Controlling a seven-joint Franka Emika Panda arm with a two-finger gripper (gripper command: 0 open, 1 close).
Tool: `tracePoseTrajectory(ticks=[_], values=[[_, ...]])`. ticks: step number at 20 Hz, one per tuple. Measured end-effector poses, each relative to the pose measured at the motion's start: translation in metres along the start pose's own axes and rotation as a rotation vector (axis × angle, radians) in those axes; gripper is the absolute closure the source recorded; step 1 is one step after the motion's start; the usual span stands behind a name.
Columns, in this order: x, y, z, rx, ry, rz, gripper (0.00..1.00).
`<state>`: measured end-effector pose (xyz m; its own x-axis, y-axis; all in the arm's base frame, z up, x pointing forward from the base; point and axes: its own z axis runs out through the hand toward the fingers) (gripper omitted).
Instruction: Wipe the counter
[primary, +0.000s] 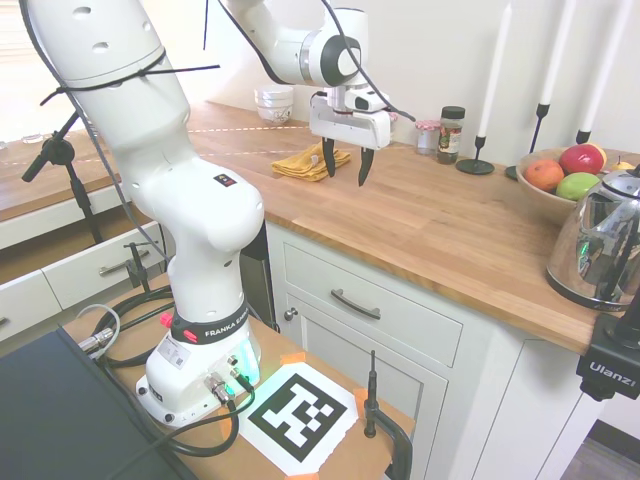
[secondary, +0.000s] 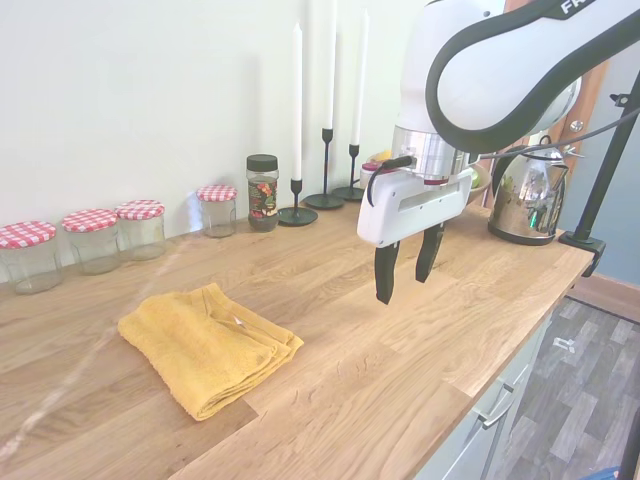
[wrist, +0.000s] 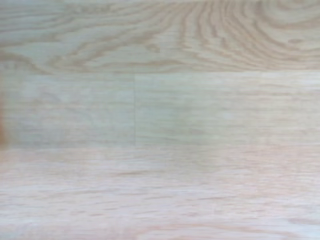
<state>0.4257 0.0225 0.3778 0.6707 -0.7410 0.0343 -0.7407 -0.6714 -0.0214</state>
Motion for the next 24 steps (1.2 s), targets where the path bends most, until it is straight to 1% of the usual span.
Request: tracePoseTrajectory(ticks=[7, 12, 16, 24], values=[[-0.004, -0.005, 0.006, -0.006, -0.007, -0.011, 0.0], [-0.013, -0.028, 0.012, 0.007, -0.002, -0.025, 0.0], [-0.018, -0.064, 0.011, 0.02, -0.004, -0.028, 0.0], [-0.018, -0.154, 0.009, 0.029, -0.021, -0.035, 0.0]])
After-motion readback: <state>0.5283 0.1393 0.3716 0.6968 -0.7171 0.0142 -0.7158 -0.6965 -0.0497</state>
